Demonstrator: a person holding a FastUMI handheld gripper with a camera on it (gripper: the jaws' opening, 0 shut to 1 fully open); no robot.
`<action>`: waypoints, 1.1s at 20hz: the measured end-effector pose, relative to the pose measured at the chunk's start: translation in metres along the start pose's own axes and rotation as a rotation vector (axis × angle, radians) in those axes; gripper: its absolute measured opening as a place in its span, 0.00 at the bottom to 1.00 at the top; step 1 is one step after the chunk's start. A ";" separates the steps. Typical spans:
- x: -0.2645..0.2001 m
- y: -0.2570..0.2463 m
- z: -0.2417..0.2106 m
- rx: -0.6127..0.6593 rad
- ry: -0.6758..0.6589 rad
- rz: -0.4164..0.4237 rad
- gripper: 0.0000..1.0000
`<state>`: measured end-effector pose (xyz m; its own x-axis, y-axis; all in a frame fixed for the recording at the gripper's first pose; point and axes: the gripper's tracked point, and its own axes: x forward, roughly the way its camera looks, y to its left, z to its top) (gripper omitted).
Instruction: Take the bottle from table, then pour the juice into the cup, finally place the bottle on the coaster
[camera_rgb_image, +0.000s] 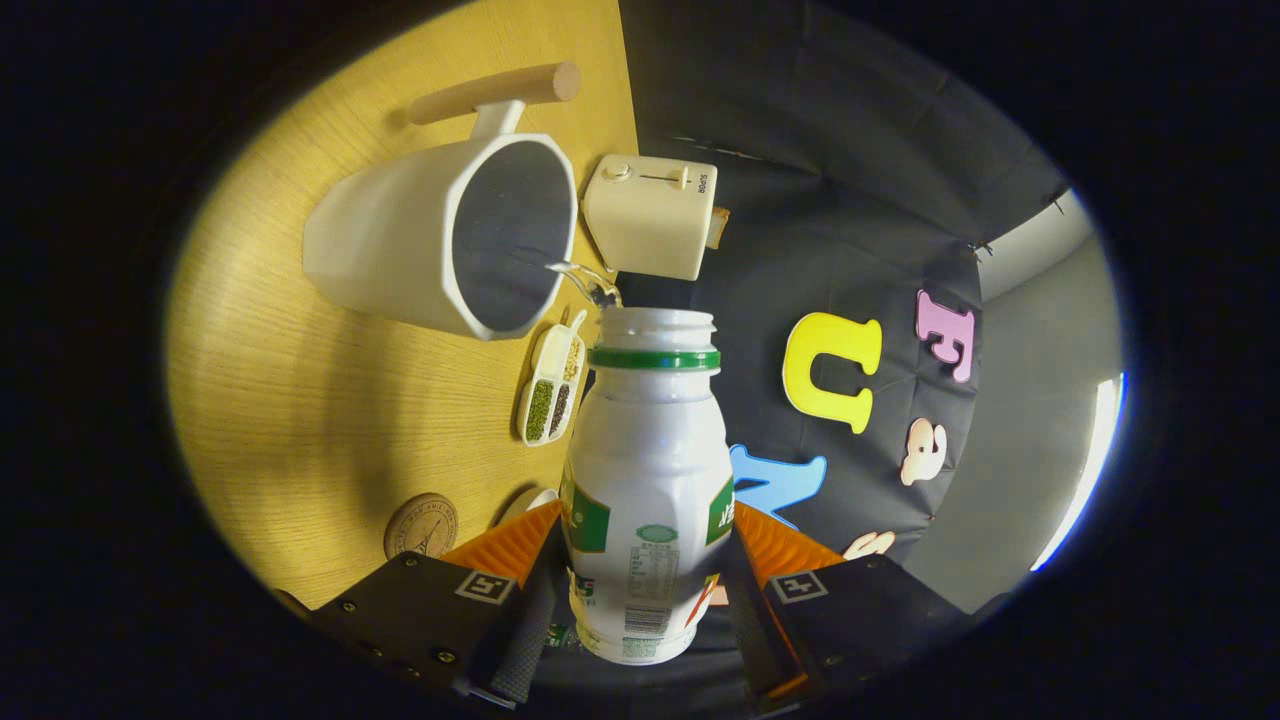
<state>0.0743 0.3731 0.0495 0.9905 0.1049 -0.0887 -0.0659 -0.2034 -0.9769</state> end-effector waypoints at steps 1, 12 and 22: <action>-0.001 -0.001 0.000 -0.005 -0.001 -0.001 0.77; -0.002 -0.014 -0.003 -0.043 -0.001 -0.020 0.77; -0.004 -0.024 -0.001 -0.085 -0.006 -0.040 0.77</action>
<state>0.0723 0.3764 0.0730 0.9913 0.1209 -0.0512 -0.0153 -0.2809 -0.9596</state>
